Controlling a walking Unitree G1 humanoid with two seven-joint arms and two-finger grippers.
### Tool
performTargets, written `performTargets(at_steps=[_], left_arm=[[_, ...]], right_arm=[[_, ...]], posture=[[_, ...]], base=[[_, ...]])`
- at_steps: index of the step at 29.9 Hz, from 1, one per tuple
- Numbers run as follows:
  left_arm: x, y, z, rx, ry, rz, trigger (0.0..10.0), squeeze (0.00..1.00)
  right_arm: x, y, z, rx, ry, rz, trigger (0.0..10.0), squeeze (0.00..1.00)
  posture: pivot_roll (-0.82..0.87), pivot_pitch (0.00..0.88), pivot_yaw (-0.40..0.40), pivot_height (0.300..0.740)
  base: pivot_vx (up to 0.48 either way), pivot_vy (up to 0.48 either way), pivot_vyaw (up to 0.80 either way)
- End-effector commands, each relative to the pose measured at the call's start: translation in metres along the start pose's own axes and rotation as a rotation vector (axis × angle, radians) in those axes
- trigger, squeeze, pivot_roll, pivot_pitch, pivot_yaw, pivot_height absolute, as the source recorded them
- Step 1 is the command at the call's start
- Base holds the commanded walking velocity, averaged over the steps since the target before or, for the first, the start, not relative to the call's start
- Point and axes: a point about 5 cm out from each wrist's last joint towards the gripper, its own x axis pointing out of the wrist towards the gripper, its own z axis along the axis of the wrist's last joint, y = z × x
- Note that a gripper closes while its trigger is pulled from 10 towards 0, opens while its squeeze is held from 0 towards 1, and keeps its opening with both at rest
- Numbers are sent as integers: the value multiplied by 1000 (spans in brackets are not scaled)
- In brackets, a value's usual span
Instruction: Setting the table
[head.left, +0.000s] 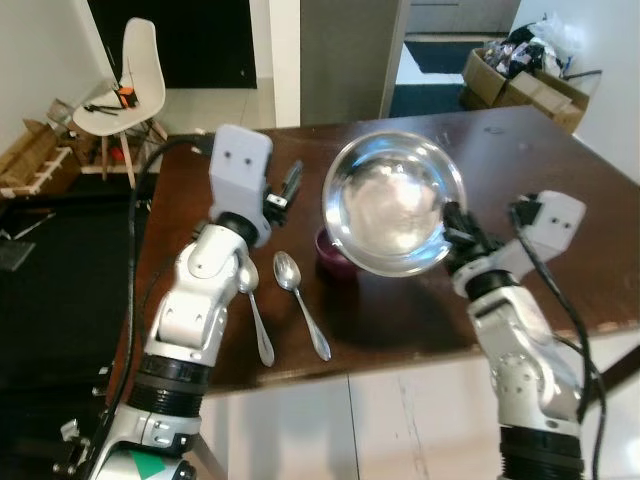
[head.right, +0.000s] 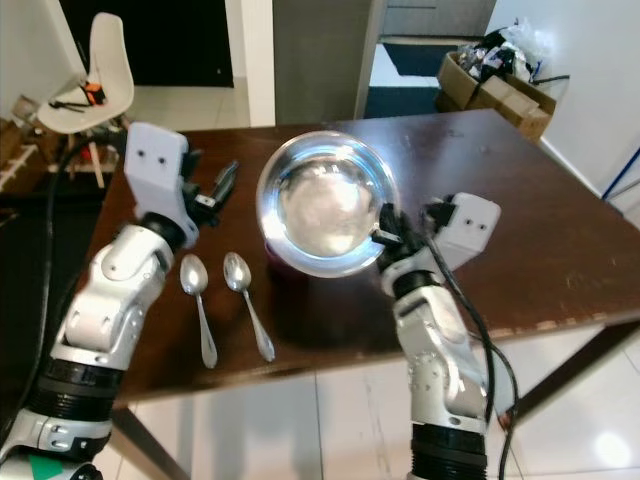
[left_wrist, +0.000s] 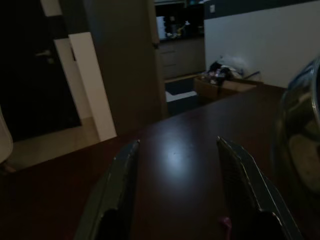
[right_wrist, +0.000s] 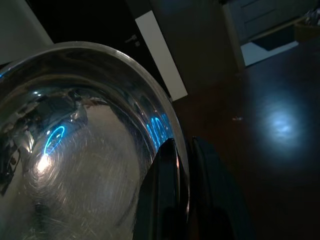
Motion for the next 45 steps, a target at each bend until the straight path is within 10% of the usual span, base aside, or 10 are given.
performTargets(at_steps=[1, 13, 33, 45], left_arm=[[-3, 1, -6, -19, 27, -3, 10000, 0], [-4, 1, -7, -19, 32, -10, 10000, 0], [-3, 10, -7, 33, 51, -41, 10000, 0], [-5, 20, -7, 56, 64, -32, 10000, 0]], right_arm=[[1, 8, -1, 30, -3, 38, 10000, 0], [2, -5, 9, 35, -29, -1, 10000, 0], [-30, -87, 29, -129, -43, -402, 10000, 0], [-26, -119, 4, 210, 57, -536, 10000, 0]], posture=[[-82, 0, 61, 740], [-79, 0, 64, 740], [-91, 0, 91, 740], [-73, 0, 104, 740]], base=[[0, 0, 0], [0, 0, 0], [0, 0, 0], [0, 0, 0]])
